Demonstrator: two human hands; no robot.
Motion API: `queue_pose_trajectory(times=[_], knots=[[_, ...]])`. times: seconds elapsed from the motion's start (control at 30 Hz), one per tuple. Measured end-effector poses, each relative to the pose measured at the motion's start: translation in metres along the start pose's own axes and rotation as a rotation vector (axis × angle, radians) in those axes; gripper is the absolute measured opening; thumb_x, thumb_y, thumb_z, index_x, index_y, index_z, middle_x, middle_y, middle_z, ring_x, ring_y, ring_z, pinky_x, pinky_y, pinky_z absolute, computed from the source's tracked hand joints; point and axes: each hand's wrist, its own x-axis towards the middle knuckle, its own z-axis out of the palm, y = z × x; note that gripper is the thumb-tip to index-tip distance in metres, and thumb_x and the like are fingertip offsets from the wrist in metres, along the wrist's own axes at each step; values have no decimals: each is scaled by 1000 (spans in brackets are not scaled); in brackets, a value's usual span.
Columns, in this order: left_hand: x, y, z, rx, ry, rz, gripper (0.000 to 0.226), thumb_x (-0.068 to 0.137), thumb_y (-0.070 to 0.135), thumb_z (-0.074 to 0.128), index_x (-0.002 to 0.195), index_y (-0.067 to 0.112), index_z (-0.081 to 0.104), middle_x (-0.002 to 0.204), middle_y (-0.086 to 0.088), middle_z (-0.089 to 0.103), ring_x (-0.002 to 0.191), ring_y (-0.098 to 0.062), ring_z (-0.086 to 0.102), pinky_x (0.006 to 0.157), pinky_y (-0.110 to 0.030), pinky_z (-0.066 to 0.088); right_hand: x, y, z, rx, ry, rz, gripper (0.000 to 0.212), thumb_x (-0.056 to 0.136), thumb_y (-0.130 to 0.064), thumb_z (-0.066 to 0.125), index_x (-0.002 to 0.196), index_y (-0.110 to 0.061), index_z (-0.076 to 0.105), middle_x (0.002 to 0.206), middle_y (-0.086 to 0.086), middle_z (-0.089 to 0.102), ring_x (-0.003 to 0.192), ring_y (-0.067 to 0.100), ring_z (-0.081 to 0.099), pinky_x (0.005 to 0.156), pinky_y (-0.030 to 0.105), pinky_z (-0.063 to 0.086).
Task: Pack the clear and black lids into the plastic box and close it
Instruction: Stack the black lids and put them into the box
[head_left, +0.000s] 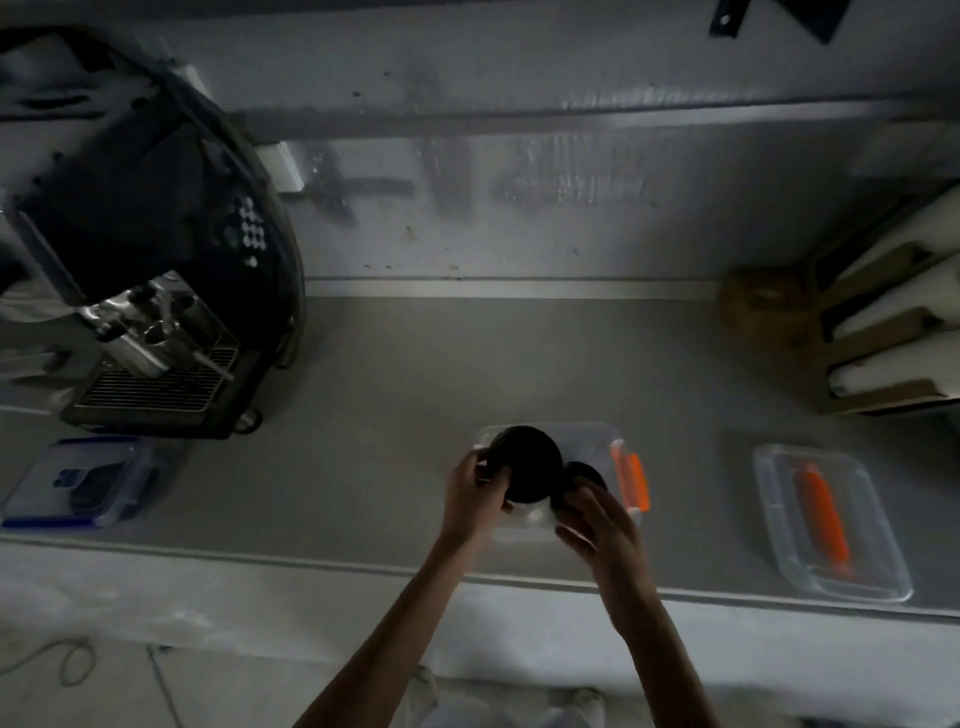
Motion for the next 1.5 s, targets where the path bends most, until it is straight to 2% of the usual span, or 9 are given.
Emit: queue_pose_trajectory(times=[0.17, 0.3, 0.53, 0.7, 0.97, 1.1, 1.17, 1.3, 1.5], knots=[[31, 13, 81, 474, -45, 159, 30, 86, 9, 61, 115, 2, 66, 111, -19, 70, 105, -31, 65, 86, -31, 49, -7, -10, -103, 27, 184, 20, 30, 101, -7, 42, 123, -11, 61, 114, 17, 67, 100, 33, 64, 85, 36, 52], [49, 12, 112, 721, -138, 146, 36, 85, 8, 58, 120, 3, 63, 124, -17, 65, 118, -31, 58, 97, -34, 44, -24, -3, -152, 35, 274, 105, 30, 100, -6, 40, 122, -7, 61, 110, 18, 65, 99, 33, 61, 81, 34, 49], [64, -3, 125, 899, -217, 85, 36, 90, 13, 56, 124, 3, 59, 129, -20, 61, 122, -32, 55, 101, -36, 45, -38, 8, -180, 2, 335, 318, 24, 95, 1, 49, 112, -4, 66, 93, 17, 64, 77, 26, 59, 67, 29, 44], [64, -15, 126, 941, -247, 174, 36, 94, 15, 52, 129, 10, 56, 130, -16, 60, 124, -30, 51, 102, -33, 41, -28, 11, -162, -113, 332, 304, 24, 94, 1, 52, 112, -3, 66, 80, 11, 63, 69, 21, 57, 63, 28, 40], [61, -22, 129, 922, -194, 281, 20, 91, 11, 47, 103, 8, 63, 113, -15, 67, 111, -32, 60, 89, -37, 43, 23, 14, -73, -632, 235, -45, 48, 96, -17, 57, 141, -17, 43, 125, 10, 60, 99, 22, 62, 81, 30, 48], [55, -26, 132, 965, -195, 276, 30, 96, 11, 40, 120, 10, 57, 139, -17, 49, 129, -31, 48, 105, -37, 37, 29, 25, -52, -656, 318, -159, 65, 91, -7, 60, 149, -21, 35, 139, 3, 51, 116, 16, 55, 89, 27, 48], [54, -29, 132, 1038, -215, 304, 35, 98, 10, 36, 130, 10, 52, 151, -18, 35, 134, -31, 42, 111, -37, 32, 29, 32, -49, -646, 381, -154, 63, 92, -11, 60, 148, -25, 36, 133, 8, 53, 109, 20, 59, 84, 30, 52], [58, -32, 135, 1094, -220, 340, 38, 100, 10, 35, 135, 7, 47, 150, -16, 40, 137, -28, 39, 115, -34, 28, 29, 35, -45, -541, 405, -111, 59, 93, -15, 59, 145, -35, 38, 124, 10, 54, 101, 34, 65, 85, 52, 57], [54, -33, 138, 1200, -234, 337, 39, 101, 15, 36, 138, 7, 40, 153, -17, 33, 142, -30, 30, 119, -38, 19, 29, 34, -40, -393, 464, -83, 53, 92, -8, 60, 139, -28, 48, 93, 2, 71, 78, 24, 73, 72, 39, 60]])
